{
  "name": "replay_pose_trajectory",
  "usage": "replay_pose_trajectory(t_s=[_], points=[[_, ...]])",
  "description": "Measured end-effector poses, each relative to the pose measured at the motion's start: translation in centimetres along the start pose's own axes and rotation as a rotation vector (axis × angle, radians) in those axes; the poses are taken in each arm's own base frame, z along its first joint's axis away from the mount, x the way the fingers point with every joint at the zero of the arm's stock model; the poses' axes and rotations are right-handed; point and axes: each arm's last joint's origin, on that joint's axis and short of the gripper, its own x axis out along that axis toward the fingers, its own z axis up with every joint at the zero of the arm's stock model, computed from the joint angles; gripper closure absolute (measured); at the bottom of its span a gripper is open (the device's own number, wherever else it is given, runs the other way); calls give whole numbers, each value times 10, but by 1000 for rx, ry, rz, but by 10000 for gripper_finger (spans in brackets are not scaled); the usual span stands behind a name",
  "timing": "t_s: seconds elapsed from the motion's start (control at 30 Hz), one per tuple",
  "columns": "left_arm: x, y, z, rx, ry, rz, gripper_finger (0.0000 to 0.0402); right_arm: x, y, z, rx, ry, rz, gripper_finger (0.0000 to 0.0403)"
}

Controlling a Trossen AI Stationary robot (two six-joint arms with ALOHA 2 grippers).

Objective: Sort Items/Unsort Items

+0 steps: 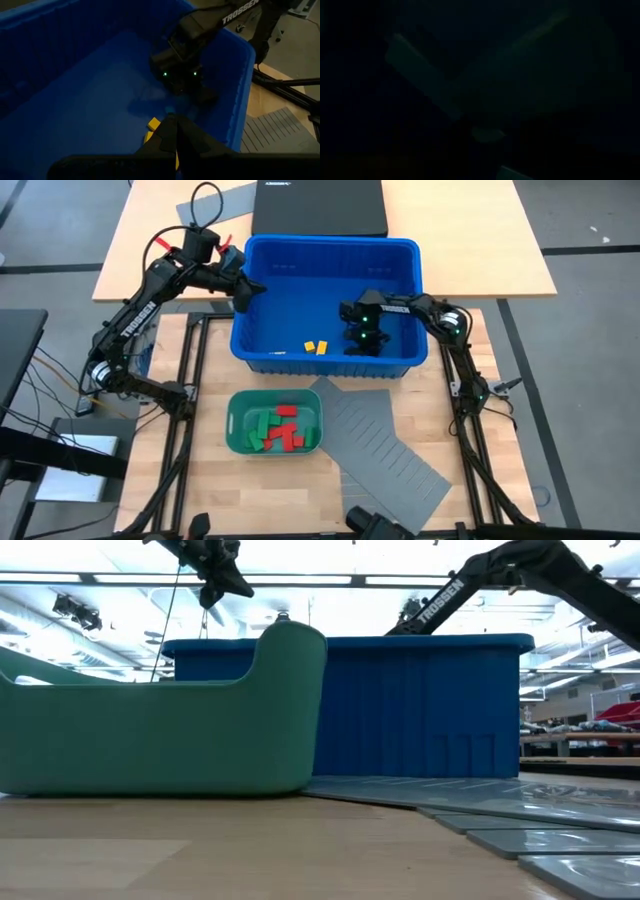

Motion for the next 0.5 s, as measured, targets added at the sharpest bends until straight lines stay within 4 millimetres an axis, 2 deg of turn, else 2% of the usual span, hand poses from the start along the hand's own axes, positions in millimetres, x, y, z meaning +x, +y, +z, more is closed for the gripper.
replay_pose_trajectory(t_s=[0.13,0.17,0.33,0.5], points=[[0,0,1,3,-5,0,396,-7,1,3,-28,-13,33,368],[0,0,1,4,-7,1,396,-11,2,4,-29,-18,33,384],[0,0,1,3,-7,0,396,-39,7,16,-66,-121,7,398],[0,0,1,0,-8,0,396,-82,13,21,-96,-251,69,401]])
